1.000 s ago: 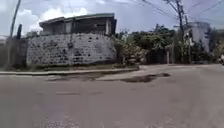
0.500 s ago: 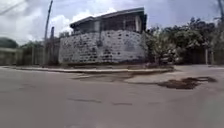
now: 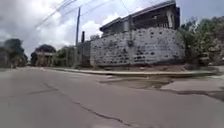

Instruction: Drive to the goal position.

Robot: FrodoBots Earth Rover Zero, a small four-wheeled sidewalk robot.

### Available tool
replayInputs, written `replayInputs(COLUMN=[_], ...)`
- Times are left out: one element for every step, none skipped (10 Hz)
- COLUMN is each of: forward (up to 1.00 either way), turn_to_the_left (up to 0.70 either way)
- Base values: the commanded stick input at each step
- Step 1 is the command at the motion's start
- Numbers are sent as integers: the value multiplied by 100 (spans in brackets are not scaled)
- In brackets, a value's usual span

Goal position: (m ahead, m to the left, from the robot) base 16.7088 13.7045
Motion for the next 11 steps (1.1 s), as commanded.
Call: replayInputs(forward=[100, 100, 100, 100, 100, 100, 100, 100, 100, 100, 100], turn_to_the_left=[40, 40, 40, 40, 40, 21, 0, 0, 0, 0, 0])
